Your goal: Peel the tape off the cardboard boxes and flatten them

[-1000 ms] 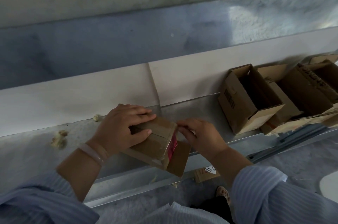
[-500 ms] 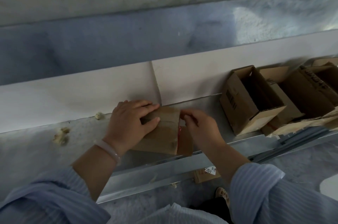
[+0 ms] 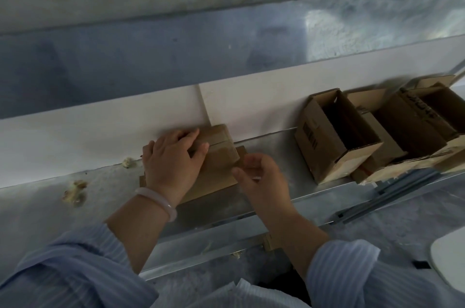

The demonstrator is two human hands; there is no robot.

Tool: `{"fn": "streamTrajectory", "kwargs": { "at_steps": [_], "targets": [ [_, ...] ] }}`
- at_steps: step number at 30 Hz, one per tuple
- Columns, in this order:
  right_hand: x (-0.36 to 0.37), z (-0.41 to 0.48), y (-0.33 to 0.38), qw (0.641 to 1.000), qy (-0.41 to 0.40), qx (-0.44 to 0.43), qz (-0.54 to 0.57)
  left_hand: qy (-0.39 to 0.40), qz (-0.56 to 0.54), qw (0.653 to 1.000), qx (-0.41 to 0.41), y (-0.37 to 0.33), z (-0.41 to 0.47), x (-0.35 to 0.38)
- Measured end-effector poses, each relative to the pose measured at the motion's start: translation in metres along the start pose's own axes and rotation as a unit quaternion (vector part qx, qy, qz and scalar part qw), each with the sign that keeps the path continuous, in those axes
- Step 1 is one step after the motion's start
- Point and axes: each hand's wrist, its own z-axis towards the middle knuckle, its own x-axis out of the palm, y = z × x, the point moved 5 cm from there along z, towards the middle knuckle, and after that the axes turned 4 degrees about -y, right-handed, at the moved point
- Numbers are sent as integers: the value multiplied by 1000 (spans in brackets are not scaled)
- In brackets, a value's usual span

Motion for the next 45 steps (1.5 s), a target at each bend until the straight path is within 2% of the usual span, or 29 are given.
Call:
{"fn": "streamTrajectory", "kwargs": {
  "at_steps": [10, 17, 26, 29, 32, 37, 42, 45],
  "targets": [
    [1, 18, -2, 996, -13, 78, 31, 4, 2, 1000, 10, 0, 0, 0],
    [5, 23, -14, 986, 29, 153, 55, -2, 2, 1000, 11, -1, 0, -1],
    [-2, 24, -8, 992, 22, 123, 30, -4, 2, 1000, 15, 0, 0, -1],
    [-1, 23, -9, 987, 20, 149, 60, -4, 5, 1000, 18, -1, 0, 0],
    [1, 24, -8, 964, 50, 220, 143, -6, 5, 1000, 19, -1, 0, -1],
    [4, 32, -4, 938, 144, 270, 164, -7, -3, 1000, 24, -1, -2, -2],
    [7, 32, 6, 917, 173, 309, 181, -13, -3, 999, 34, -1, -2, -3],
    [7, 36, 7, 925, 165, 291, 179, -13, 0, 999, 36, -1, -2, -2]
  ]
}}
